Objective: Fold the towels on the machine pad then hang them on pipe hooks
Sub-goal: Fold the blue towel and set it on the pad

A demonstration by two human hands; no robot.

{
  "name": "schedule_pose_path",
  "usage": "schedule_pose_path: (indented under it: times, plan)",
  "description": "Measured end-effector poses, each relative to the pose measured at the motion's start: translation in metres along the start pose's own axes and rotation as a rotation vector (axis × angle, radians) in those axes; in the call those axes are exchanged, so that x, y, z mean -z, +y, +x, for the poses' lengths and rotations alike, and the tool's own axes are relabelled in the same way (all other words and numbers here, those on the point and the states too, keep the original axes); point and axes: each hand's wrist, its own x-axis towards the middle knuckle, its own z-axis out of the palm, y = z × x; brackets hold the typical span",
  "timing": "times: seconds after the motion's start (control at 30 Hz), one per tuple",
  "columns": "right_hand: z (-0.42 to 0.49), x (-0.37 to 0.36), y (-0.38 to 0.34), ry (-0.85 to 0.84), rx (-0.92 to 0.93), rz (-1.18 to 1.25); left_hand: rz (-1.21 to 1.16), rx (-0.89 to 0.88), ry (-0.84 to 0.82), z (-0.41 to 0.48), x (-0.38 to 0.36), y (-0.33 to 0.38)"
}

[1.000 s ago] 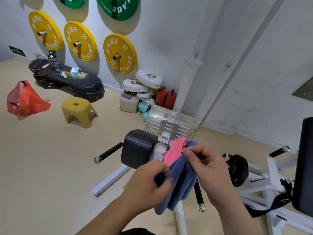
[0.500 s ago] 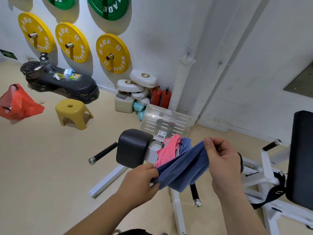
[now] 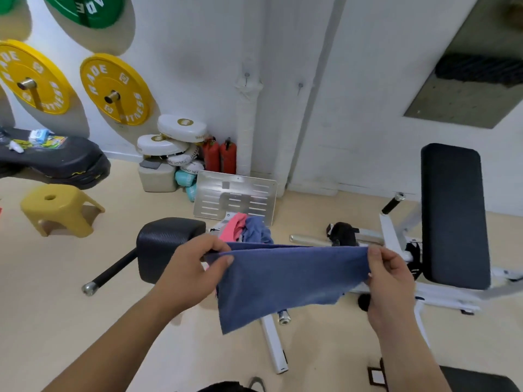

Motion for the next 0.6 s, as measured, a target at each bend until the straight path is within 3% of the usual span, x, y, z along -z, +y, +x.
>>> schedule_pose_path:
  times: [0.37, 0.47, 0.6]
  plan:
    - [0.038, 0.028, 0.016, -0.115, 0.020, -0.073, -0.048, 0.124, 0.228, 0.002, -0.023, 0.028]
    - [0.048, 0.021, 0.009, -0.152, 0.039, -0.086, -0.140, 0.251, 0.180, 0.001, -0.015, 0.031]
    - [0.059, 0.015, 0.011, -0.195, 0.030, -0.100, -0.206, 0.290, 0.095, -0.004, -0.006, 0.028]
